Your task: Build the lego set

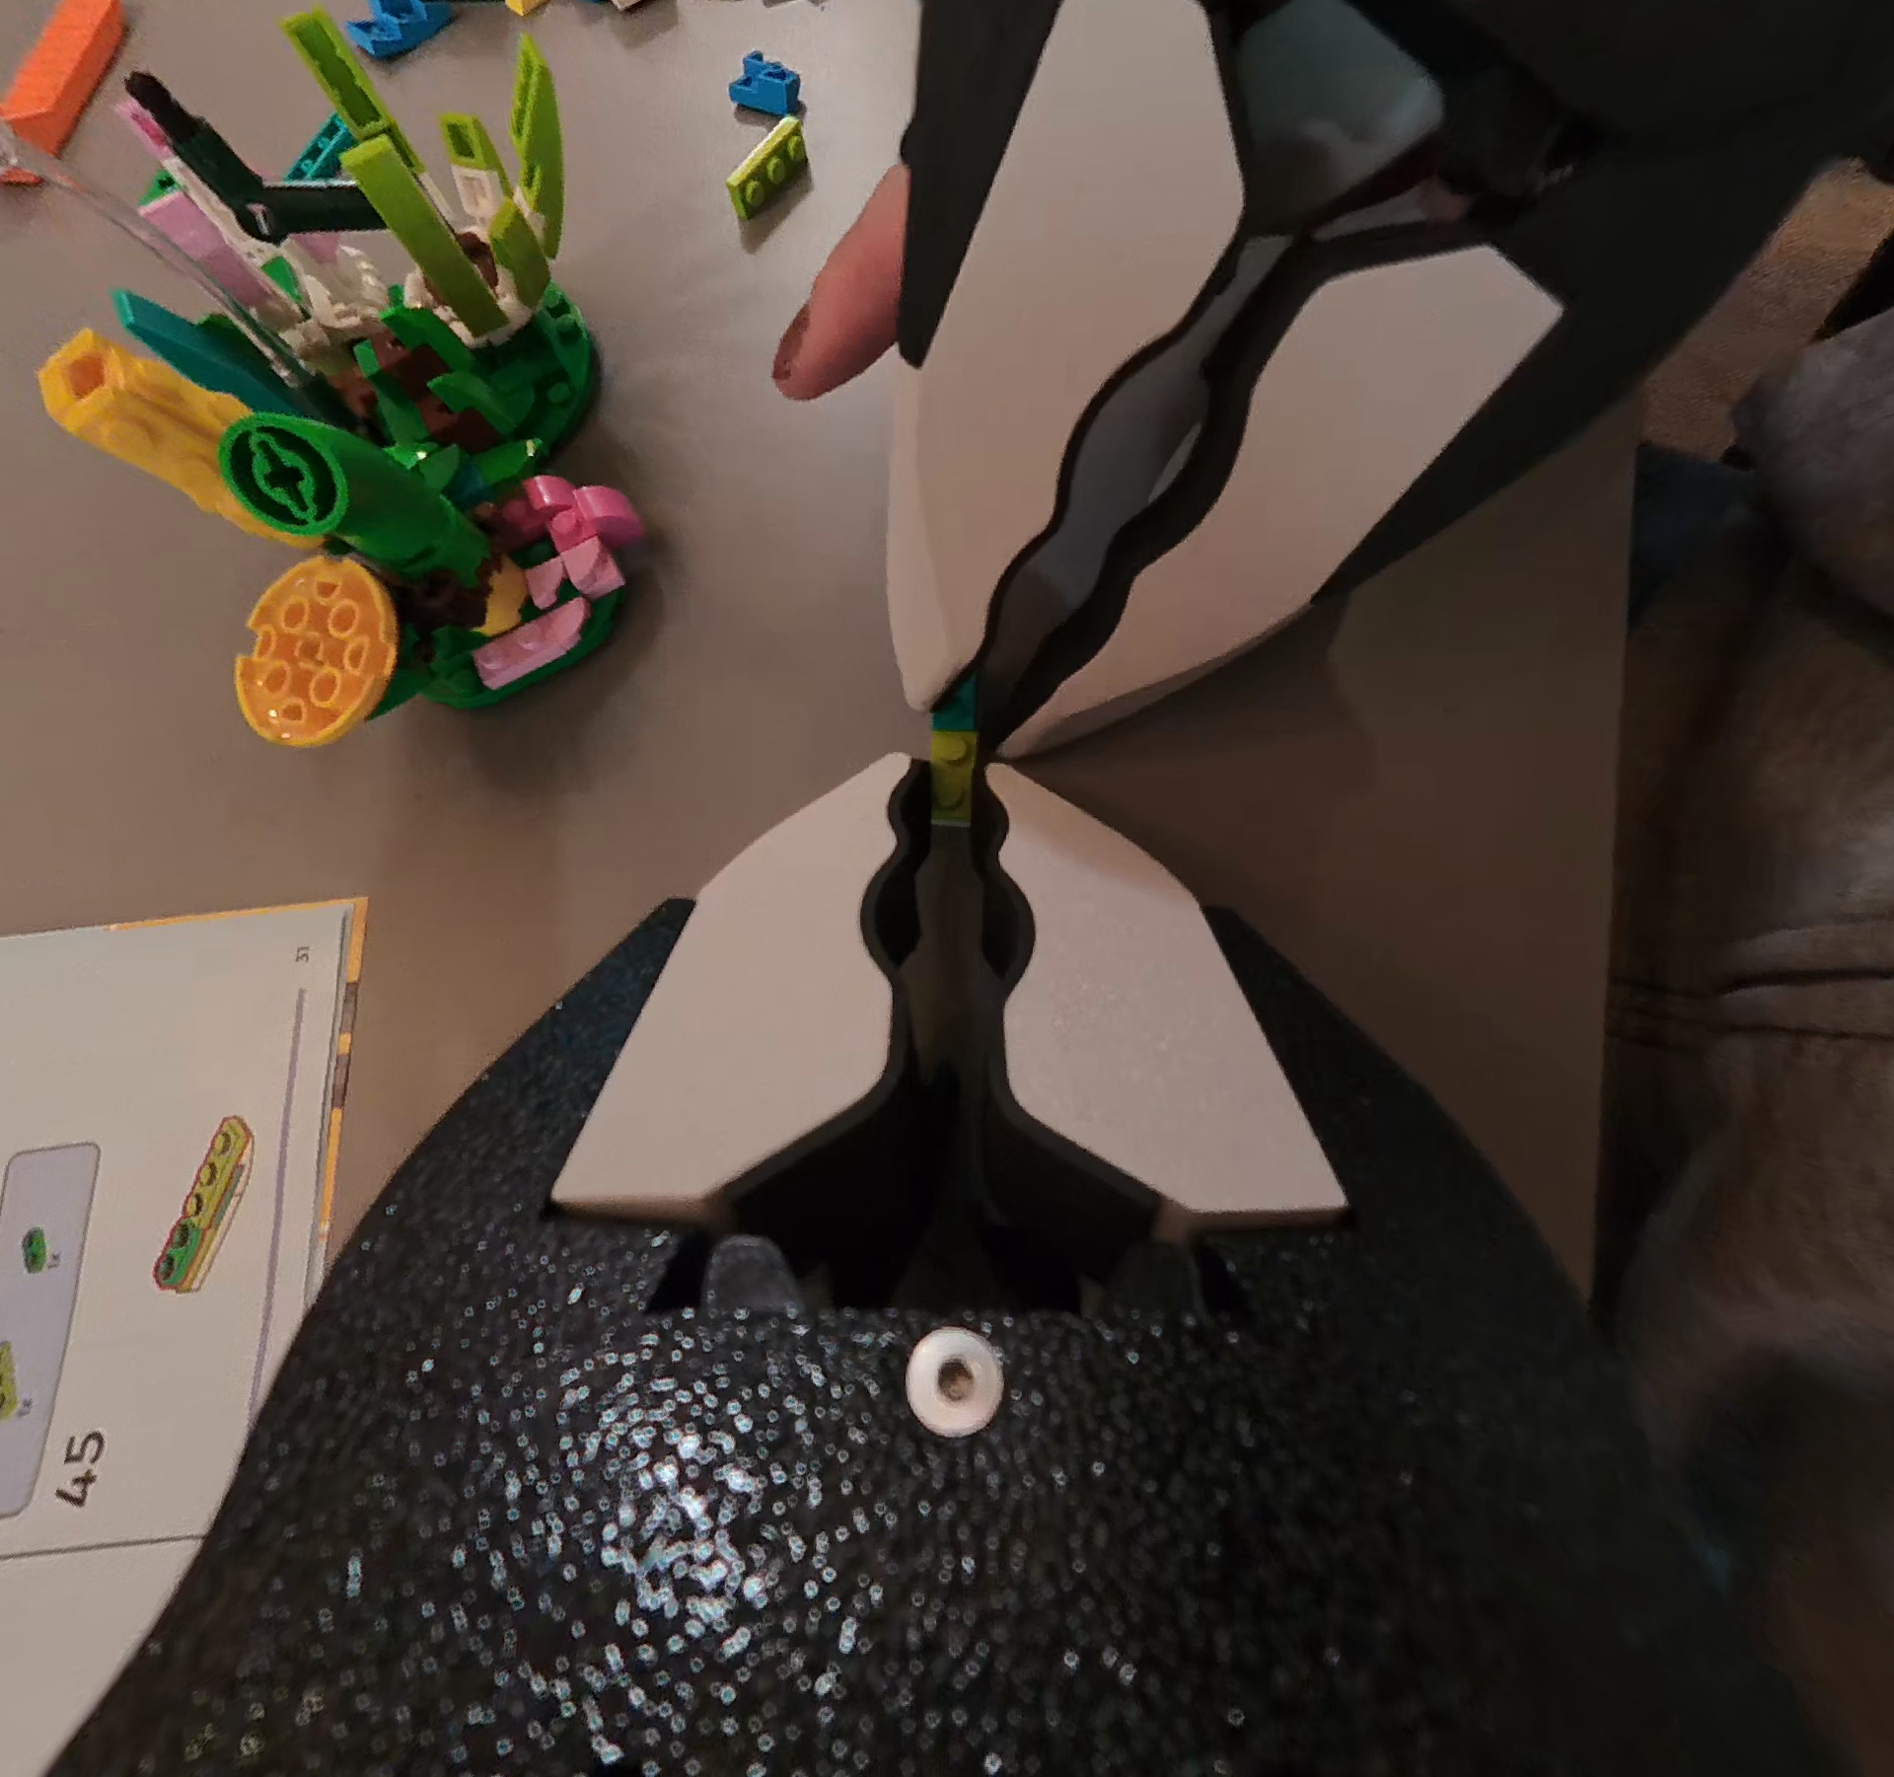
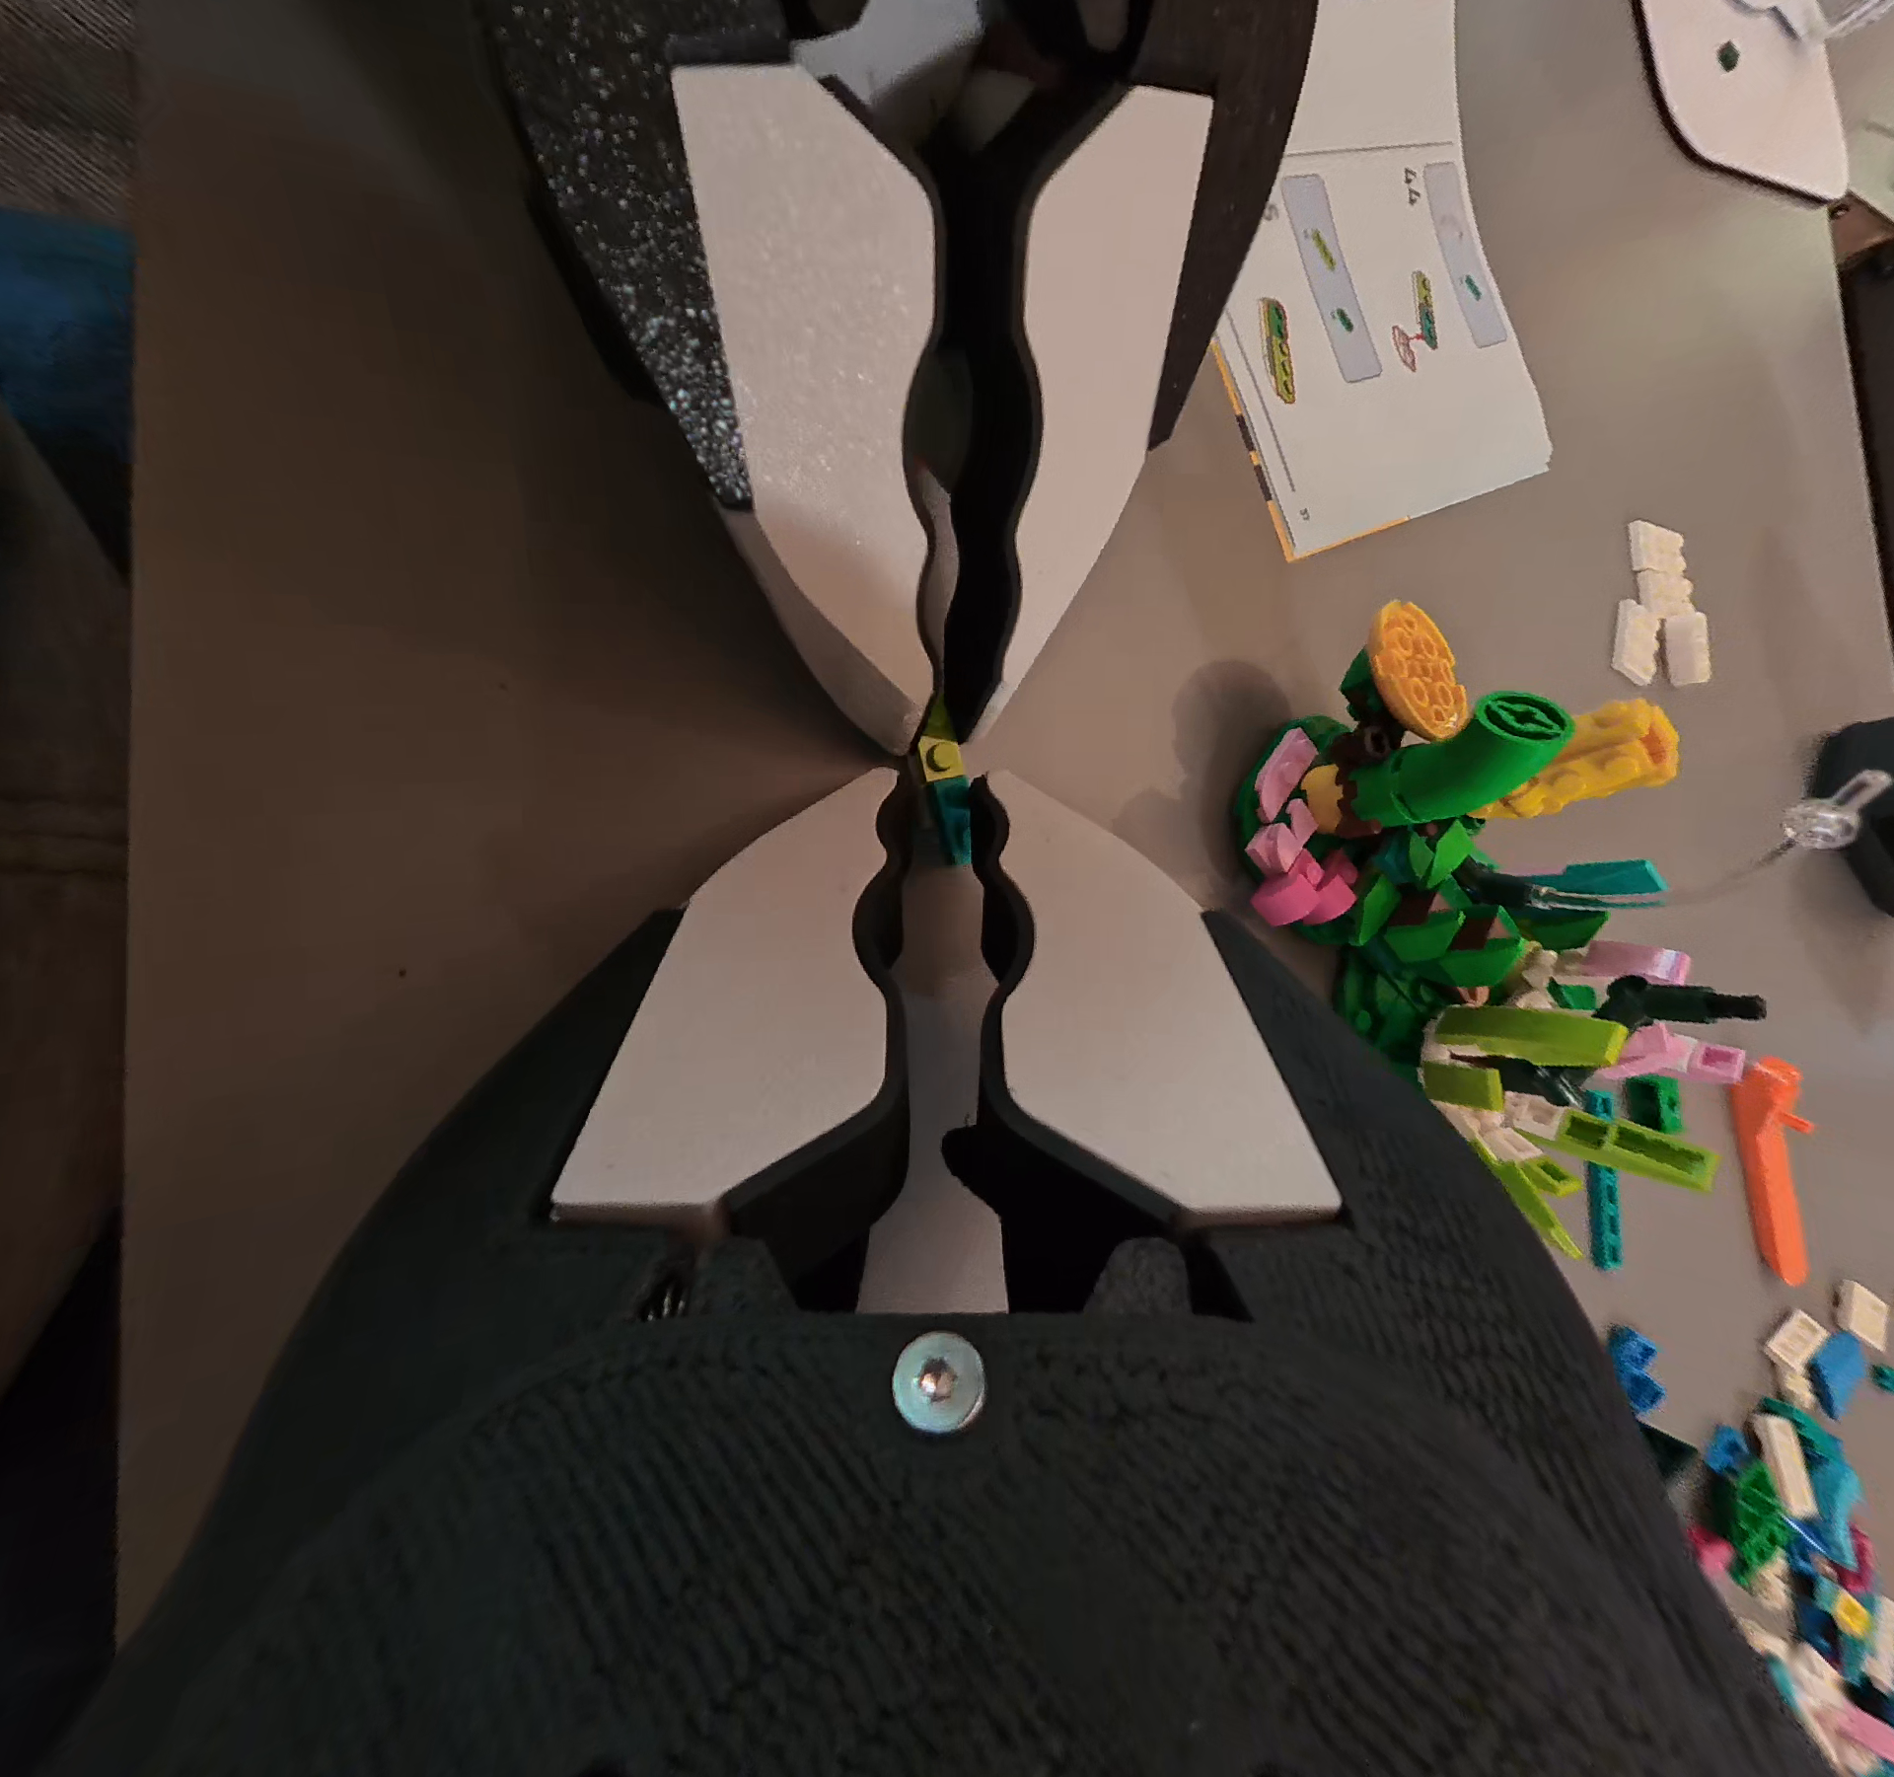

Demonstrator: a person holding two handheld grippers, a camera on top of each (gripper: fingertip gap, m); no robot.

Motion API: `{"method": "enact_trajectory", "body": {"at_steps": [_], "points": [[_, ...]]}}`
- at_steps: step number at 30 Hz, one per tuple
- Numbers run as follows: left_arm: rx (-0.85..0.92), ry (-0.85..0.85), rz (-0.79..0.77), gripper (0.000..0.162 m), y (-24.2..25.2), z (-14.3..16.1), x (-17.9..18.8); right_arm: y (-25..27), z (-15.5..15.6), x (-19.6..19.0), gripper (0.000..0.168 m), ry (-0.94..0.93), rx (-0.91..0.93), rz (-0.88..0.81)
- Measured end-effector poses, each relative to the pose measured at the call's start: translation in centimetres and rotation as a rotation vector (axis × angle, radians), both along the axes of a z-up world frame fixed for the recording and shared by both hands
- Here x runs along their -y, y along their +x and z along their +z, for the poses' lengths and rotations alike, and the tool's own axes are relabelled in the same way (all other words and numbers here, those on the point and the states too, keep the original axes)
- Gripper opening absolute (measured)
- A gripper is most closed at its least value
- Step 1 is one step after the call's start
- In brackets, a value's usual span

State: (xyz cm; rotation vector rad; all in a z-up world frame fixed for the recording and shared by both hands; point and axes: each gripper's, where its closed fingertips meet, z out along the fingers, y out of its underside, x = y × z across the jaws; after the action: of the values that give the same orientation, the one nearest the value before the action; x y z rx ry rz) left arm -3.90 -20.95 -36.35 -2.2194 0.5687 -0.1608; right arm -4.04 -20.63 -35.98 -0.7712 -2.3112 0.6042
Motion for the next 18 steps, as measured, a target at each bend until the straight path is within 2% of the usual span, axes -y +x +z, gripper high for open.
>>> {"method": "enact_trajectory", "body": {"at_steps": [1,9,14,18], "points": [[0.009,0.005,0.015,0.007,-0.1,0.1,-0.1,-0.1,0.0,-0.1,0.01,0.017,-0.005,-0.006],[0.288,-0.005,0.087,0.007,-0.1,1.7,-0.4,-0.2,0.2,-0.3,0.013,0.1,-0.038,0.011],[0.405,-0.025,0.135,0.007,-0.6,2.0,-0.4,-0.7,0.2,-0.2,0.015,0.109,-0.067,-0.006],[0.453,-0.037,0.16,0.006,-0.8,2.0,-0.4,-1.2,0.1,-0.2,0.01,0.128,-0.093,-0.048]]}}
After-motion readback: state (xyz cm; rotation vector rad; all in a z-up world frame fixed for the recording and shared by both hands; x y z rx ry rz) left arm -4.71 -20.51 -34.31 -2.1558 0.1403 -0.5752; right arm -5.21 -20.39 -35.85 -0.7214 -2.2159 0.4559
